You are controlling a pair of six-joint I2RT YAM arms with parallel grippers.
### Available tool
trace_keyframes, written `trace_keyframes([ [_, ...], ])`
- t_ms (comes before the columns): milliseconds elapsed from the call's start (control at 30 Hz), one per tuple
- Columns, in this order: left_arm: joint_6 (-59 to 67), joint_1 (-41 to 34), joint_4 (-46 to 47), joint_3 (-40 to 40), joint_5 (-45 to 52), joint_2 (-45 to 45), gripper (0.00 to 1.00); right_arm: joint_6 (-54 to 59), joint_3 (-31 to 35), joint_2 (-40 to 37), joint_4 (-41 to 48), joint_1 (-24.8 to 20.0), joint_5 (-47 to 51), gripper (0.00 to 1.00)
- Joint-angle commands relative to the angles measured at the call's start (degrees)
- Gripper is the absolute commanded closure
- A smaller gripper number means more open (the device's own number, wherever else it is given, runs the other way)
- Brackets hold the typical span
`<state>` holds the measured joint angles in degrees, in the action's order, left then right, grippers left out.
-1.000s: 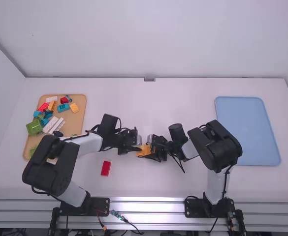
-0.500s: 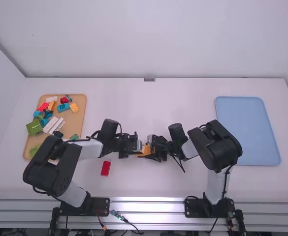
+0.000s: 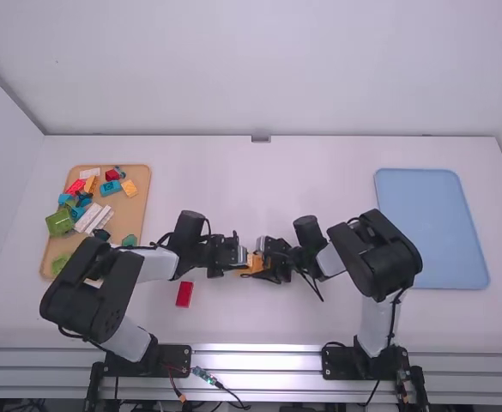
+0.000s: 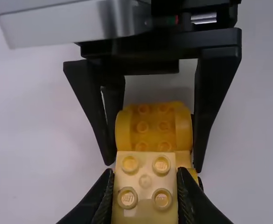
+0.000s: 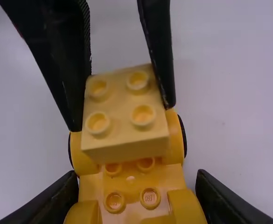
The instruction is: Assemble lego blocks to make yellow taxi
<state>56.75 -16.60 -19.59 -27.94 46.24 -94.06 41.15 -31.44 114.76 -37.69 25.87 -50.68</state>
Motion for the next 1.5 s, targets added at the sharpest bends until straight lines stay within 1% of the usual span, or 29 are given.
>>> trace_keyframes([
  [0, -0.4, 0.4, 0.0, 0.6, 1.5, -0.8, 0.98, 0.2, 0.2, 0.9, 0.7, 0.0, 0.2, 0.56],
  [400, -0.4, 0.5, 0.5, 0.7, 2.4, -0.9, 0.98, 0.2, -0.1, 0.9, 0.6, 0.0, 0.1, 0.56],
  [567, -2.5, 0.5, -3.5, 0.5, 4.4, -4.9, 0.98, 0.2, 0.0, 0.9, 0.5, 0.0, 0.1, 0.56],
  [700, -2.9, 0.4, -4.7, 0.5, 5.3, -5.6, 0.98, 0.2, -0.2, 0.9, 0.5, 0.0, 0.2, 0.56],
  [833, -3.0, 0.5, -4.8, 0.5, 5.1, -5.6, 0.98, 0.2, -0.1, 0.9, 0.1, -0.1, 0.6, 0.56],
  [1000, -3.0, 0.3, -4.3, 0.5, 1.4, -5.6, 0.98, -1.5, 0.2, 0.9, -0.9, -0.9, 1.4, 0.56],
  [1333, -3.4, 0.3, -4.9, 0.5, 1.3, -5.6, 0.98, -1.1, 0.3, 0.9, -0.9, -1.2, 1.4, 0.56],
  [1367, -3.4, 0.3, -4.9, 0.5, 1.3, -5.6, 0.98, -1.1, 0.3, 0.9, -0.9, -1.2, 1.4, 0.56],
  [1400, -3.4, 0.3, -4.9, 0.5, 1.3, -5.6, 0.95, -1.0, 0.3, 0.9, -0.9, -1.2, 1.1, 0.56],
  [1433, -3.4, 0.3, -4.9, 0.5, 1.3, -5.6, 0.88, -1.1, 0.3, 0.9, -0.9, -1.0, 1.0, 0.55],
  [1467, -3.4, 0.3, -4.9, 0.5, 1.3, -5.6, 0.86, -1.1, 0.3, 0.9, -0.9, -1.0, 1.0, 0.56],
])
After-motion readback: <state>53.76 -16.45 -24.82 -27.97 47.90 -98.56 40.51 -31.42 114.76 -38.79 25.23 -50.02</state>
